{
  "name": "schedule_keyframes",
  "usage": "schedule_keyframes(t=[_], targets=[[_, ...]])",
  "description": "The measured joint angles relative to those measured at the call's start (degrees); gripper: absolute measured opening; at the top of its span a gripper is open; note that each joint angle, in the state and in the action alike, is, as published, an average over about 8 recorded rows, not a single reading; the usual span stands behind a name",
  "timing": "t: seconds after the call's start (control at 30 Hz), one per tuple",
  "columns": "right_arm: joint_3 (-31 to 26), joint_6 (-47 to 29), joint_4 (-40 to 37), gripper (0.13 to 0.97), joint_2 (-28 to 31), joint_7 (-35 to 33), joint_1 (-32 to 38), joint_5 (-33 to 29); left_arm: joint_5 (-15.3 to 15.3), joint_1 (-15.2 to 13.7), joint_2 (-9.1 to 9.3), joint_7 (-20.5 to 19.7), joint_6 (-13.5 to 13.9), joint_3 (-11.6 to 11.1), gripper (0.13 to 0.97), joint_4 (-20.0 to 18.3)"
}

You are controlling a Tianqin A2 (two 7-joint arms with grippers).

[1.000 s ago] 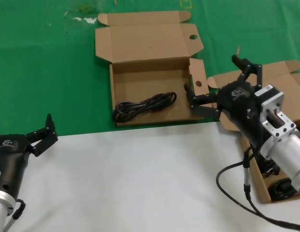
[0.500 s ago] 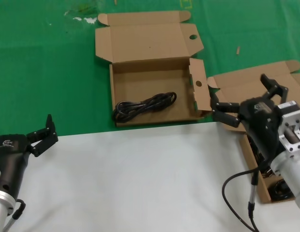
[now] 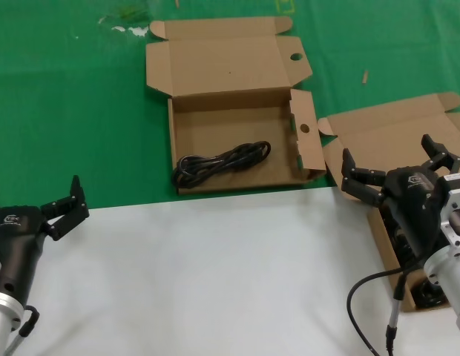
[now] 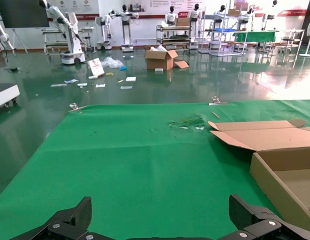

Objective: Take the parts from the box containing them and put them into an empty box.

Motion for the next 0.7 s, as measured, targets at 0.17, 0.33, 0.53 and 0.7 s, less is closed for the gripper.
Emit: schedule_keyframes(t=[0.17, 0.33, 0.53, 0.7], targets=[[0.00, 0.01, 0.00, 0.966, 0.00, 0.00, -0.01, 0.00, 0.00, 0.00, 0.00, 0.00, 0.00, 0.00, 0.966, 0.00], [0.00, 0.01, 0.00, 0.966, 0.00, 0.00, -0.01, 0.00, 0.00, 0.00, 0.00, 0.00, 0.00, 0.00, 0.966, 0.00], [0.00, 0.01, 0.00, 0.966, 0.00, 0.00, -0.01, 0.00, 0.00, 0.00, 0.00, 0.00, 0.00, 0.00, 0.966, 0.00], [0.00, 0.01, 0.00, 0.966, 0.00, 0.00, -0.01, 0.00, 0.00, 0.00, 0.00, 0.00, 0.00, 0.00, 0.966, 0.00]])
